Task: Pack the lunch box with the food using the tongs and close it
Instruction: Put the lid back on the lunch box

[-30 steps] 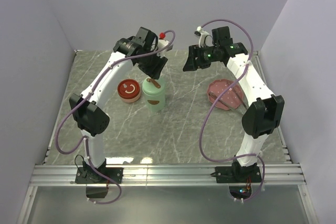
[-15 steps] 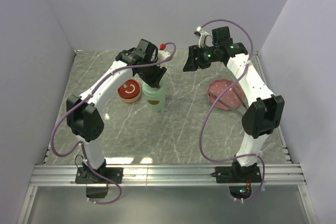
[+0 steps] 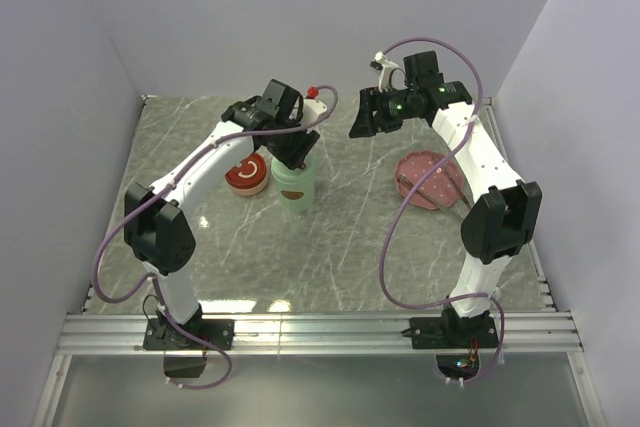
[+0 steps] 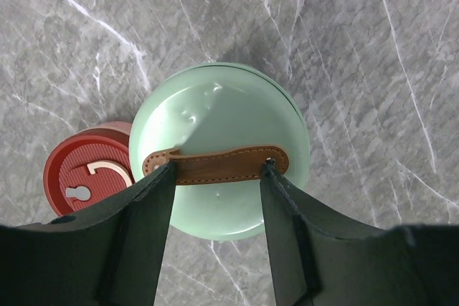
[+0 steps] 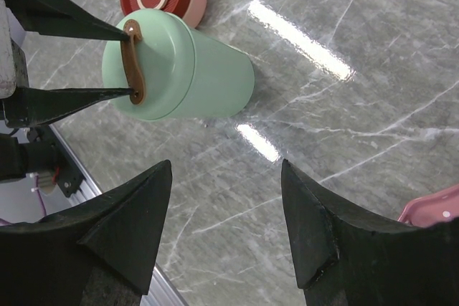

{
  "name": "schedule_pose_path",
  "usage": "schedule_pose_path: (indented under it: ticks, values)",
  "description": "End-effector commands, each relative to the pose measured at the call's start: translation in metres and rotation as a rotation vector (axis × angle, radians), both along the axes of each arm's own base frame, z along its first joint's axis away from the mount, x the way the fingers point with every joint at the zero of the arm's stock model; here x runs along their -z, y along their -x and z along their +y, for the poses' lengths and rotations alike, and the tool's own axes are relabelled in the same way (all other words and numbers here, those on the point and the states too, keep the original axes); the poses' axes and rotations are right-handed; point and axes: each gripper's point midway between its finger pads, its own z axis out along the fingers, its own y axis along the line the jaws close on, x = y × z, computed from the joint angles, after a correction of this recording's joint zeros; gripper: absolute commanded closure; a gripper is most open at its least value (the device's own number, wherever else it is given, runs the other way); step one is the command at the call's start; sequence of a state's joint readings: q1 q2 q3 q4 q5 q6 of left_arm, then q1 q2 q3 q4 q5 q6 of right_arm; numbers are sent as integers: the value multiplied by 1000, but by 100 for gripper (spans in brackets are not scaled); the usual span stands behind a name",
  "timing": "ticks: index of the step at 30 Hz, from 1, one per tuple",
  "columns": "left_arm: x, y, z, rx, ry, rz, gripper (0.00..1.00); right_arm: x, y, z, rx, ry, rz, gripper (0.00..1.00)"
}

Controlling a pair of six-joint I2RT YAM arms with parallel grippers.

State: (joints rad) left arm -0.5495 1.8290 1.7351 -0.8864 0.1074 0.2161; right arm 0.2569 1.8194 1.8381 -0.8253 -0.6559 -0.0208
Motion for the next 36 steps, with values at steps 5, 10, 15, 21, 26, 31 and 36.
schedule_pose_path:
  ticks: [5, 10, 15, 21, 26, 31, 36]
  values:
    - [116, 71, 37, 17, -246, 390, 43, -17, 5, -5, -6, -10, -40, 30]
    - [128, 81, 38, 19, -240, 424, 43, -16, 5, -6, -6, -7, -38, 30]
    - [136, 88, 40, 22, -236, 446, 43, -16, 5, -7, -7, -5, -39, 30]
    - [140, 91, 41, 27, -241, 463, 43, -15, 5, -7, -7, -1, -35, 29]
    - [140, 94, 41, 29, -239, 471, 43, -16, 6, -7, -10, -3, -33, 30]
    - [131, 92, 42, 22, -244, 456, 43, -16, 7, -8, -9, -1, -32, 30]
    - [105, 79, 38, 15, -222, 391, 42, -15, 10, -7, -13, -1, -31, 29]
